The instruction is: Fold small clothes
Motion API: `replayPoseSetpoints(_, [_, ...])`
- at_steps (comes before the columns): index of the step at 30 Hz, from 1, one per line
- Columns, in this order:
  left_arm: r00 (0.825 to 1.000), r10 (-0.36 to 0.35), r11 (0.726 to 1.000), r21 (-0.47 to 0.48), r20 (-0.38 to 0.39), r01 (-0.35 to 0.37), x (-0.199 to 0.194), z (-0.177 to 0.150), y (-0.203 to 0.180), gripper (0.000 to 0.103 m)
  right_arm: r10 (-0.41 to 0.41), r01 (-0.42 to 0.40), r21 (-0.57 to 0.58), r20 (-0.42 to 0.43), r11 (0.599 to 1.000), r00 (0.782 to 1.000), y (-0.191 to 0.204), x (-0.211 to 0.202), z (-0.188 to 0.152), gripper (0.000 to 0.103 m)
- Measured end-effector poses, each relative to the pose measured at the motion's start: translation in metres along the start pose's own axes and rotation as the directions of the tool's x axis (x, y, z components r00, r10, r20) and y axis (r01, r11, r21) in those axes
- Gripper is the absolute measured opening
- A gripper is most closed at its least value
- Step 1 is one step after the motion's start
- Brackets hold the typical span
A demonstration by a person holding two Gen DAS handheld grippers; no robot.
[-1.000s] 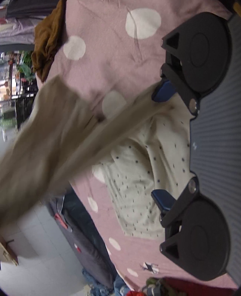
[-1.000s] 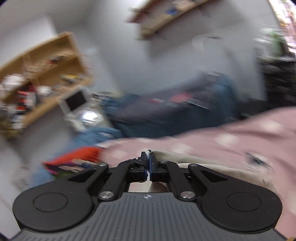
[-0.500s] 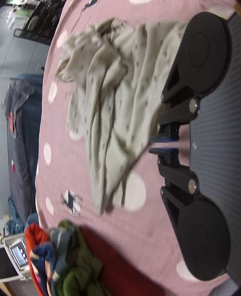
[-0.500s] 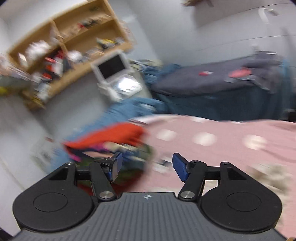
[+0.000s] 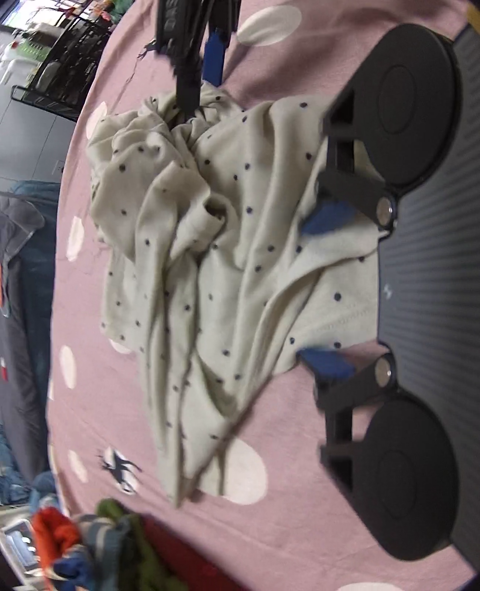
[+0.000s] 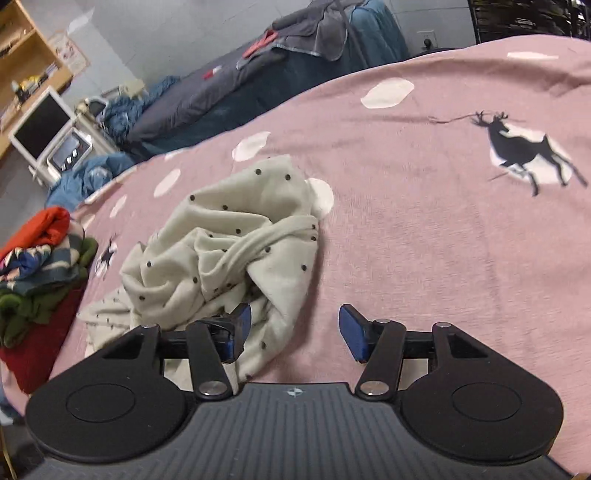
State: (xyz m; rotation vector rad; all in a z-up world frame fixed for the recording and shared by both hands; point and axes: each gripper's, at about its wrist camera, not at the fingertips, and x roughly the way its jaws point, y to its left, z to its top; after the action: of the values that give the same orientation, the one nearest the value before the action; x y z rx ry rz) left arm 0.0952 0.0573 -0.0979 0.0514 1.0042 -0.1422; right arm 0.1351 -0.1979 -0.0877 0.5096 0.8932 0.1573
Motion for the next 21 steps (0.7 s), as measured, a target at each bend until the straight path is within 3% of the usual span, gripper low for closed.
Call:
replayPoseSetpoints(1, [1.000,-0.025,1.000,-0.006,0.003,0.025,-0.001,0.002,-0.002,0.010,0.023,-0.023,0.005,0.002,1.000,1.000,0.001,0.005,-0.002,0.091])
replayPoseSetpoints(2, [0.999,-0.049,0.998,-0.026,-0.002,0.049,-0.002,0.006,-0.002,0.005,0.031,-0.031,0.004,0.006,0.999,0.999,0.001,0.014,-0.005,0.078])
replayPoseSetpoints(3, [0.998,-0.058,0.997,-0.043,-0.003,0.058,-0.003,0.009,-0.001,0.005,0.021,-0.021,-0.011,0.018,1.000,1.000,0.005,0.014,-0.008,0.019])
replayPoseSetpoints(4, [0.998,-0.064,0.996,-0.061,0.002,0.064,-0.004,0.012,0.003,0.005,0.008,-0.008,-0.033,0.012,0.999,1.000,0.008,0.013,-0.010,0.006])
replayPoseSetpoints(7, [0.996,-0.060,0.989,-0.130,0.072,0.069,-0.022,0.017,0.024,0.005,-0.051,0.054,-0.033,0.073,0.998,0.996,0.011,0.004,-0.007,0.005])
replayPoseSetpoints(11, [0.979,-0.004,0.990,-0.137,0.201,0.032,-0.073,0.033,0.056,0.005,0.022,-0.016,-0.033,0.188,0.999,0.982,0.012,-0.062,-0.002,0.004])
replayPoseSetpoints(13, [0.967,-0.056,0.981,-0.168,0.249,0.100,-0.097,0.045,0.072,0.005,0.047,-0.019,-0.106,0.261,0.994,0.964,0.024,-0.105,0.003,0.004])
replayPoseSetpoints(17, [0.922,-0.165,0.954,-0.179,0.350,0.239,-0.132,0.074,0.092,0.007,0.167,-0.092,-0.210,0.376,0.973,0.912,0.060,-0.185,0.025,0.004])
replayPoseSetpoints(19, [0.920,-0.186,0.945,-0.193,0.345,0.264,-0.132,0.090,0.095,0.011,0.161,-0.058,-0.248,0.418,0.967,0.894,0.077,-0.205,0.038,0.004])
replayPoseSetpoints(20, [0.926,-0.154,0.954,-0.194,0.344,0.231,-0.129,0.094,0.096,0.011,0.137,-0.034,-0.243,0.423,0.970,0.896,0.081,-0.207,0.047,0.004])
replayPoseSetpoints(21, [0.940,-0.084,0.970,-0.190,0.330,0.153,-0.120,0.101,0.094,0.011,0.112,-0.008,-0.232,0.436,0.973,0.893,0.082,-0.205,0.054,0.004])
